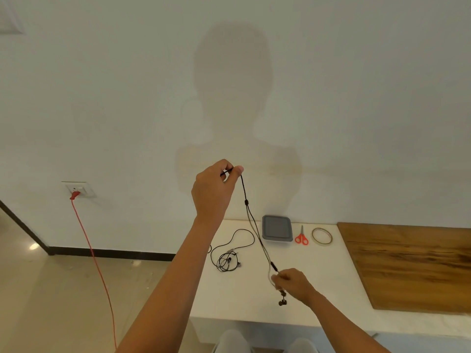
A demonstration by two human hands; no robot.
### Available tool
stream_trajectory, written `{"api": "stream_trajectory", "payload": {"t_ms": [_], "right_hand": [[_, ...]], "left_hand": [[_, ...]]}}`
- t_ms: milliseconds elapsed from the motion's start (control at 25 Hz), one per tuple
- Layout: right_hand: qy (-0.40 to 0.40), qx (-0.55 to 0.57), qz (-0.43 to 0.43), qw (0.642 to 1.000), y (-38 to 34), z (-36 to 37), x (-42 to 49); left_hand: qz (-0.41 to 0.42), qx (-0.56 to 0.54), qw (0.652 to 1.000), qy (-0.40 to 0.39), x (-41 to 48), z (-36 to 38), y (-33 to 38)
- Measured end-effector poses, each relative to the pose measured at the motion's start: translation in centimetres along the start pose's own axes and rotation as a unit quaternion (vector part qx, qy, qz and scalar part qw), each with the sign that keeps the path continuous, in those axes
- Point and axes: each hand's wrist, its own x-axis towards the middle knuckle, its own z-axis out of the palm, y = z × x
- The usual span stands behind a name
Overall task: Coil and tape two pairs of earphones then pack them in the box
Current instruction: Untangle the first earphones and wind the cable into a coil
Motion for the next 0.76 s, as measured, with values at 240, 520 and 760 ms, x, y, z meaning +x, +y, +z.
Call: {"api": "stream_trajectory", "payload": {"t_ms": [240,520,760], "right_hand": [[-0.052,-0.082,0.001,0.995,2.4,1.3,-0.2],[-0.078,-0.052,-0.013,0.996,-1.3,0.4,0.3],[-0.023,0.266,-0.279,0.922,-17.3,-4.5,-2.7]], "left_hand": [[0.022,-0.01,0.999,0.022,1.5,-0.7,1.2],[-0.013,0.006,0.999,-0.051,1.0,-0.4,1.1],[-0.003,0.057,0.97,-0.235,0.3,0.6,0.0]]}}
